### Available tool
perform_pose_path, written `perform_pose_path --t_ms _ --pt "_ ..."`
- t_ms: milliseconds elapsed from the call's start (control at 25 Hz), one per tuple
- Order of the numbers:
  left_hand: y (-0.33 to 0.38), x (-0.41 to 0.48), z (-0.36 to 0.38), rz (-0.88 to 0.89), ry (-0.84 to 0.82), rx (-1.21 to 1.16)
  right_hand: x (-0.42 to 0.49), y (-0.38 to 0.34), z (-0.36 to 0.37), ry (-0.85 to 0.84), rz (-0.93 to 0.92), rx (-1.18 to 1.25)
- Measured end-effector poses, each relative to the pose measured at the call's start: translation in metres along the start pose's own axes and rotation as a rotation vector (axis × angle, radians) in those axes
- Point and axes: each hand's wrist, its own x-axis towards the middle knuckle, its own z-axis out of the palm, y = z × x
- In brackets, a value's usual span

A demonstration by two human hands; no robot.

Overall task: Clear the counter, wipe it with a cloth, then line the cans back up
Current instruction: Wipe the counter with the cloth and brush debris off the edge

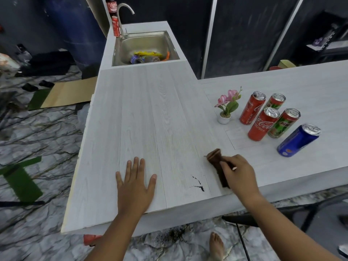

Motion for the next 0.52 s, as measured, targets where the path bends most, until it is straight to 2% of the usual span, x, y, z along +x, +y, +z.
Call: perform_pose_path --t_ms 160,400,520 --pt "0.0 0.0 0.001 0.0 -0.001 -0.001 0.016 0.026 -0.021 0.01 0.084 -0.161" --pt "0.001 -0.001 0.001 0.001 0.004 0.002 -0.036 -0.012 0.02 -0.081 -0.129 -0.105" --pt "0.001 -0.001 0.001 0.001 0.01 -0.007 -0.05 -0.029 0.039 -0.188 -0.166 -0.049"
